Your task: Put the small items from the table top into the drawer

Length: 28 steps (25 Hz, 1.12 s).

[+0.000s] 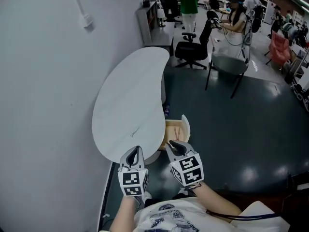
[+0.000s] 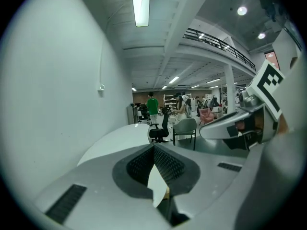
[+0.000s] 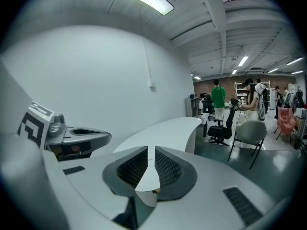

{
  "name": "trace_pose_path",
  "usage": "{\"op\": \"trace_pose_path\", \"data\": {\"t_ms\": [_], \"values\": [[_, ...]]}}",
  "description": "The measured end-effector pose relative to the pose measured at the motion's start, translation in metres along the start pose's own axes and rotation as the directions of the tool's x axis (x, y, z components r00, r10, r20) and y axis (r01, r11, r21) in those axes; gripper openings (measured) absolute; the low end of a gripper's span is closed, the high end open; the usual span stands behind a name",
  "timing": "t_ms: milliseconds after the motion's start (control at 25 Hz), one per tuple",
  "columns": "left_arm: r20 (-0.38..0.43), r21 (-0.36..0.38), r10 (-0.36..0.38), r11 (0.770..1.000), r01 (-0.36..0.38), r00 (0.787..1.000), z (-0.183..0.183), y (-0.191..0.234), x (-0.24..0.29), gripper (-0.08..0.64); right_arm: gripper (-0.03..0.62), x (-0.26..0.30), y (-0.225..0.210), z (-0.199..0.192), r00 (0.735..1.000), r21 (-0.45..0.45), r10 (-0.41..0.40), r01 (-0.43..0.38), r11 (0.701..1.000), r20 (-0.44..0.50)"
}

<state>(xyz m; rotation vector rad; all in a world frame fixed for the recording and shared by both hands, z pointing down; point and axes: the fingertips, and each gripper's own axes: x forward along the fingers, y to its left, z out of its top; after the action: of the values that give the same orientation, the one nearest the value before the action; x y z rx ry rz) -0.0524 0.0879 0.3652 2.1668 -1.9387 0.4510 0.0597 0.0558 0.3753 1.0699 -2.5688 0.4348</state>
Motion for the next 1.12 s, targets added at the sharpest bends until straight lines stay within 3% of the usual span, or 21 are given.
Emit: {"op": "trace_pose_path", "data": {"t_ms": [560,840,1120], "values": [[0.061,-0.008,-0.008,1.0,0.008,0.998,-0.006,0.159,-0.066,0.025,0.06,0.069,0.147,0.031,0.998,-0.015,-0.042,0.043,0.999,0.055],[0.066,-0.027,-0.028,0.999,0.03,0.997,-0.019,0.201,-0.094,0.025,0.06,0.083,0.201,0.029,0.997,-0.02,-0.058,0.059,0.998,0.052],[0.067,-0.029,-0.035,0.999,0.037,0.997,-0.027,0.216,-0.106,0.024,0.058,0.084,0.22,0.023,0.996,-0.024,-0.078,0.079,0.997,0.036]]}}
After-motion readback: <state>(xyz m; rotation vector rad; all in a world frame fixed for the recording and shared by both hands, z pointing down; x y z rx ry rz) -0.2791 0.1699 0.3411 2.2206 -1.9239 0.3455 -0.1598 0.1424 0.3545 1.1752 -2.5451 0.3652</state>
